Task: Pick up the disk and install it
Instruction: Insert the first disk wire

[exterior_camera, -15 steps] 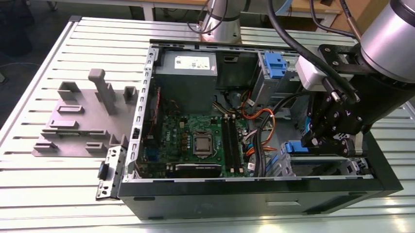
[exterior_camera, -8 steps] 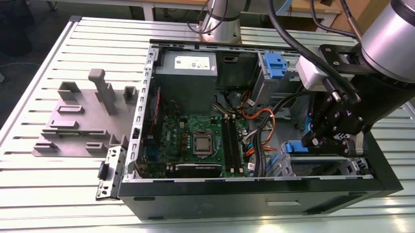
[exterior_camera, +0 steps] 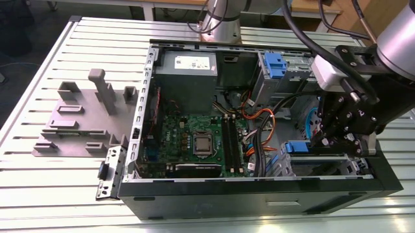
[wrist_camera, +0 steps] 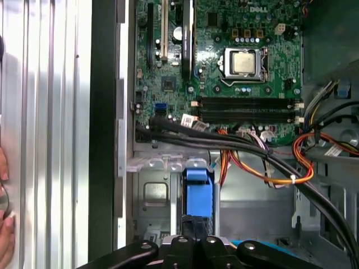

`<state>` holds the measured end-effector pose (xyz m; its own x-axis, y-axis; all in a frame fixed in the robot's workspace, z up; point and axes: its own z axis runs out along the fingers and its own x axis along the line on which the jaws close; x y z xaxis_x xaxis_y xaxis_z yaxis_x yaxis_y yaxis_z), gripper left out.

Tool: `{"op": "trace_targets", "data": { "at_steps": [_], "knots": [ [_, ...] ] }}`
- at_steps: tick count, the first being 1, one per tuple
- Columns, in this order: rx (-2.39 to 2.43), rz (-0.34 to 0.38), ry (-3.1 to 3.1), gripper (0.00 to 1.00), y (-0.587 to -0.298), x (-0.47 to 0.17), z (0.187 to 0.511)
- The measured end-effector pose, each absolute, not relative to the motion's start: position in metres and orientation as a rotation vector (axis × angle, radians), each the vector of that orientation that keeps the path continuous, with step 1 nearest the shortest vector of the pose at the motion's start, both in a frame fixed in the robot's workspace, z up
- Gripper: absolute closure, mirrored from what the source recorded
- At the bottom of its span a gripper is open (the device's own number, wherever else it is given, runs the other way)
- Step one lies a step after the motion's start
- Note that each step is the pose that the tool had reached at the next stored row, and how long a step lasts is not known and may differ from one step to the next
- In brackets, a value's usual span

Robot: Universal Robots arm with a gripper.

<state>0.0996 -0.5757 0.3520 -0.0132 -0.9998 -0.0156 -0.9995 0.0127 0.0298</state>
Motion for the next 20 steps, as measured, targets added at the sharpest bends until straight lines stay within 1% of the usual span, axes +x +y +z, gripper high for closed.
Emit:
{"op": "trace_targets", "data": {
  "at_steps": [20],
  "knots": [
    [2.198,-0.052,-2.226,0.89,-0.571,0.116,0.352]
  ]
}}
